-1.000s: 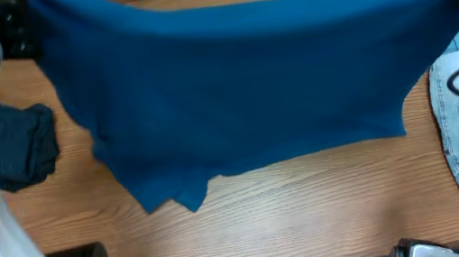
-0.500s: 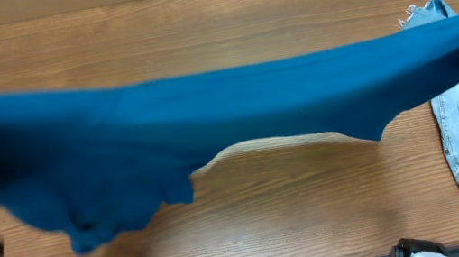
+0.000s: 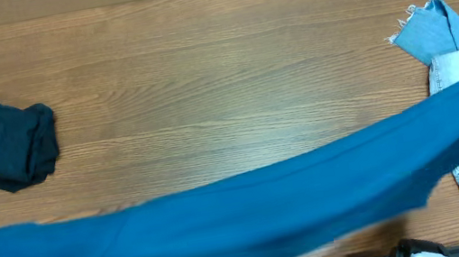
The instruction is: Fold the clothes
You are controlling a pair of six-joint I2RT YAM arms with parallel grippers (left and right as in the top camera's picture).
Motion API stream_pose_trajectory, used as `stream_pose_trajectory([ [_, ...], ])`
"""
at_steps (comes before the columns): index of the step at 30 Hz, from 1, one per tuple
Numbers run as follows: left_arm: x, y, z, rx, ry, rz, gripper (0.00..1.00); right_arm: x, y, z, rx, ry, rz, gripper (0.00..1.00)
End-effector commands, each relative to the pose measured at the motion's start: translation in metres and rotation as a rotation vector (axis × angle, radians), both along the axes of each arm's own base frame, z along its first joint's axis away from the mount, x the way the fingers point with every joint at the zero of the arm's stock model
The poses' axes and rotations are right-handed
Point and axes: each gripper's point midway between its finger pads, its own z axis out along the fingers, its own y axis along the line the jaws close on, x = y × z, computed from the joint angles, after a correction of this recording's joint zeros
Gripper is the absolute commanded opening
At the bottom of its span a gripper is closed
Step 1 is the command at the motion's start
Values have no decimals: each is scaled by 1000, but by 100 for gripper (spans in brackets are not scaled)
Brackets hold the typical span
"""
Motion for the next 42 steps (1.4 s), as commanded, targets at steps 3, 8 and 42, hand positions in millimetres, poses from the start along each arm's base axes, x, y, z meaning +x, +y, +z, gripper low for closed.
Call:
stream_pose_trajectory([
  [3, 61, 9, -19, 28, 147, 38, 4, 27, -8, -10, 20, 62, -2, 4],
  [8, 141, 13, -50, 27, 320, 29, 4, 79, -23, -48, 72, 239, -1, 4],
  [42, 535, 0, -410, -154, 1058, -115, 4, 396, -68, -343, 193, 699, 173, 5],
])
